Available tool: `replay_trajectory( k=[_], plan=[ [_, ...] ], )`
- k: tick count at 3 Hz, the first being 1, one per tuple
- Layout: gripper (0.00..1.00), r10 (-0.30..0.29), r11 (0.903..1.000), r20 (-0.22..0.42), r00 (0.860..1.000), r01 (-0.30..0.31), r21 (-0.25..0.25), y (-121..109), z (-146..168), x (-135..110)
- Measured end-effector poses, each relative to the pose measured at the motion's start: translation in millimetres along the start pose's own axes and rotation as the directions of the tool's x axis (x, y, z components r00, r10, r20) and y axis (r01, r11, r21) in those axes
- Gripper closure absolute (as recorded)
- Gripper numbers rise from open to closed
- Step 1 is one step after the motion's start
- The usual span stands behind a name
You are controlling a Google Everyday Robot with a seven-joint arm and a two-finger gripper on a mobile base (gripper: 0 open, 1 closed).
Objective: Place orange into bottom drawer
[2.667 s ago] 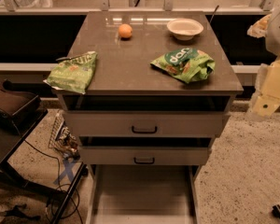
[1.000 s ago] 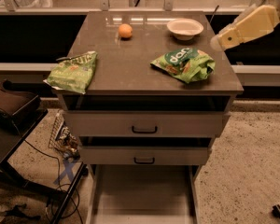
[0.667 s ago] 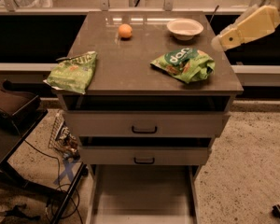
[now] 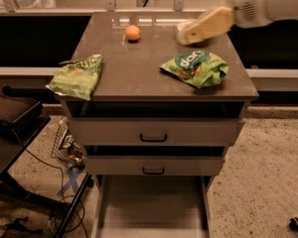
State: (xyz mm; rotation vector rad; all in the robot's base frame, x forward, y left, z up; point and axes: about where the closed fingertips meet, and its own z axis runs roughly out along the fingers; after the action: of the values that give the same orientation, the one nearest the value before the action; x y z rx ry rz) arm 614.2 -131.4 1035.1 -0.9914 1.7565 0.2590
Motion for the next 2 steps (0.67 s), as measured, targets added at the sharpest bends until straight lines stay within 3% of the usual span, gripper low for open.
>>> replay_trajectory(
  k=[1,2],
  plan=[
    [0.00,0.006,0.9982,0.063,0.998,-0.002,-0.059,2,89,-23],
    [0.00,0.012,0.9945,0.067,0.998,-0.005,-0.104,6,200,-25]
  ],
)
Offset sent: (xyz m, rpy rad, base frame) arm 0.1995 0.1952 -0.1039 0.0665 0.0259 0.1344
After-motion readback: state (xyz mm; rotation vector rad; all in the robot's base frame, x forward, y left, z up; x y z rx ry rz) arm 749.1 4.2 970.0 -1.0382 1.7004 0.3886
